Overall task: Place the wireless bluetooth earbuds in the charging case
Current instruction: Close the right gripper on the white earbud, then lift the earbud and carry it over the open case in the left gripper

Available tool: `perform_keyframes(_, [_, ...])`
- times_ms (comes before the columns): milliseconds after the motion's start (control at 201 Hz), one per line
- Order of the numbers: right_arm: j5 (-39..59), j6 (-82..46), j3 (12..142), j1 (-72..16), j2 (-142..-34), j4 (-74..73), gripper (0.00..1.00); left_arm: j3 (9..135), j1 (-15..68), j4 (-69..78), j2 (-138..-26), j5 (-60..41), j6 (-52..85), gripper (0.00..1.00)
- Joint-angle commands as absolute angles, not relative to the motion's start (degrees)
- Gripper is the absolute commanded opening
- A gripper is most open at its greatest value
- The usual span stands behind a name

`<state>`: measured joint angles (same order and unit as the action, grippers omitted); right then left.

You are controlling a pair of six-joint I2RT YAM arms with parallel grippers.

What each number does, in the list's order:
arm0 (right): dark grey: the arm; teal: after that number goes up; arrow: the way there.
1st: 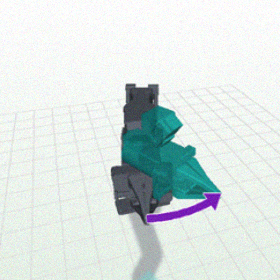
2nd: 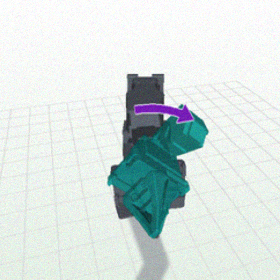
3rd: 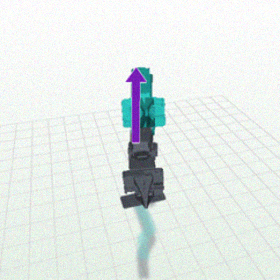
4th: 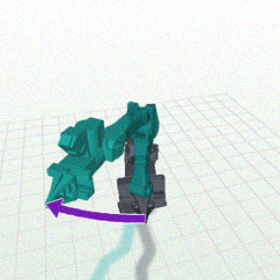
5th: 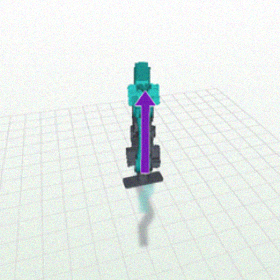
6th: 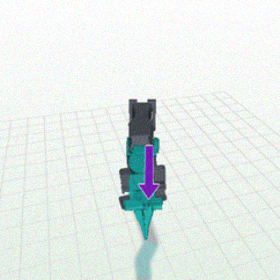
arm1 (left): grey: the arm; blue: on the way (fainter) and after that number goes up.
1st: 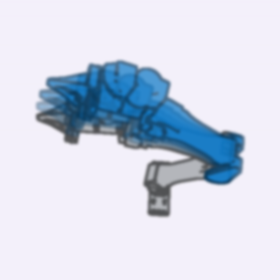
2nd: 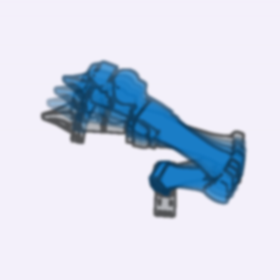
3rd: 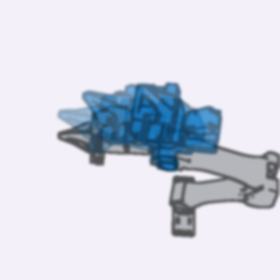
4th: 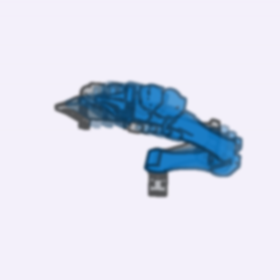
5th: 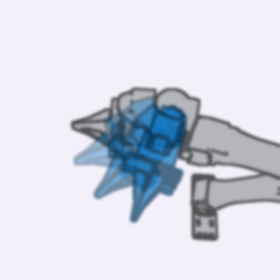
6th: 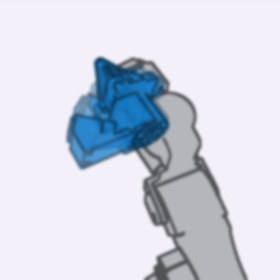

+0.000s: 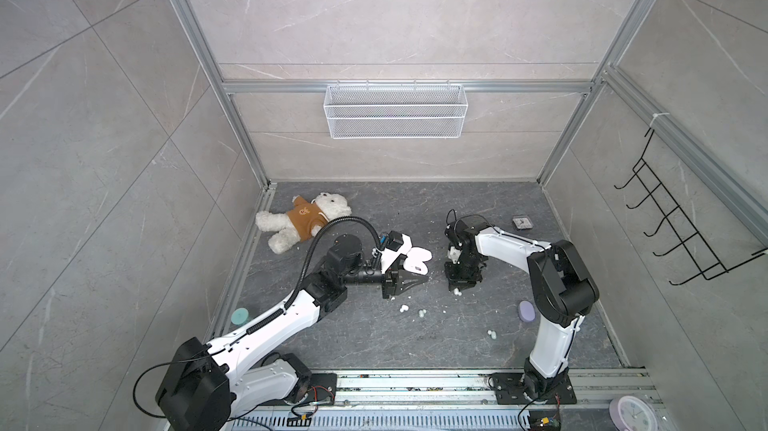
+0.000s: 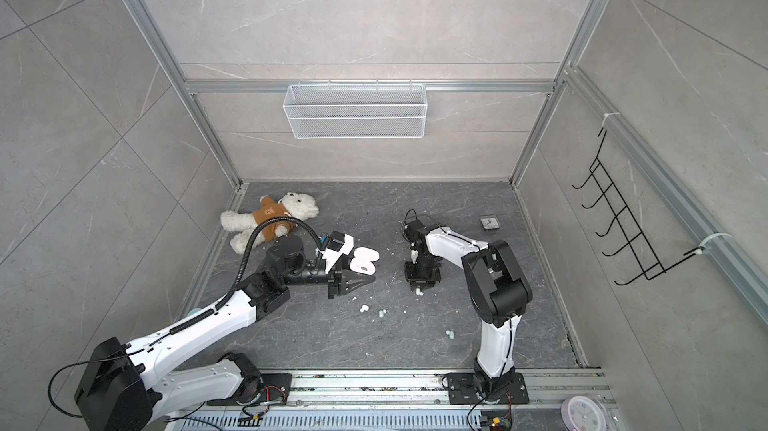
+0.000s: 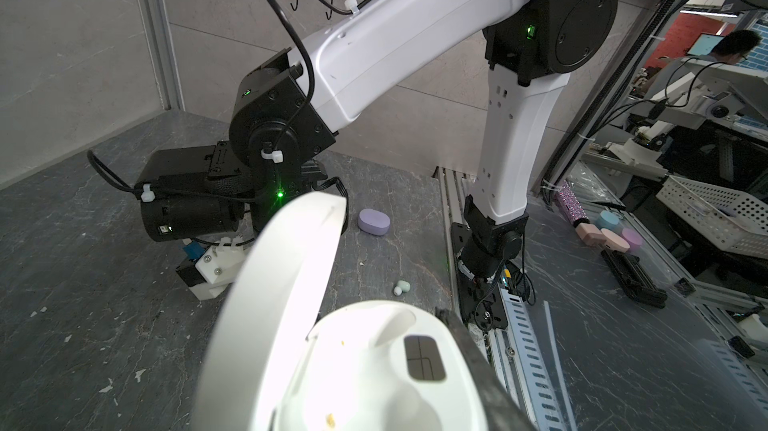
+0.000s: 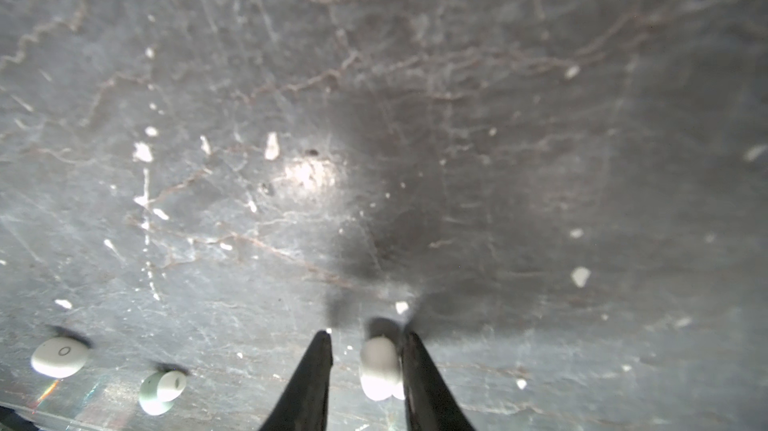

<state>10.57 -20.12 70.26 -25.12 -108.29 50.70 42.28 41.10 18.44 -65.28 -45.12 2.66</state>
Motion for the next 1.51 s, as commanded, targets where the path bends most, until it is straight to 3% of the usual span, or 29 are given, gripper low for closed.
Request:
perform_keyframes(0, [9.32,-22.0,68.98,-25.49,-107.84,50.51,0.31,42.33,40.78,20.2,-63.81,-45.73,2.92,0.16])
perform_keyframes(428, [7.29,-25.6,66.85,-26.86,-107.58,49.48,0.26,42.35,40.78,19.84,-63.63,-45.52,2.72,0.16])
perform_keyframes(761, [6.59,-27.38,66.1,-27.24,-106.98,48.08,0.14,42.32,40.78,19.68,-63.5,-45.44,2.77,0.16])
perform_keyframes(941, [6.5,-27.5,66.0,-27.11,-105.53,48.34,0.12,42.32,40.78,20.96,-64.07,-45.2,3.94,0.16])
perform_keyframes(1185, [9.08,-28.2,66.01,-27.07,-98.57,48.69,0.12,42.73,40.78,25.04,-66.18,-45.15,6.25,0.16])
perform_keyframes(1503, [19.58,-32.33,66.3,-24.6,-80.42,47.76,0.12,46.81,40.69,30.33,-71.75,-46.84,7.87,0.16])
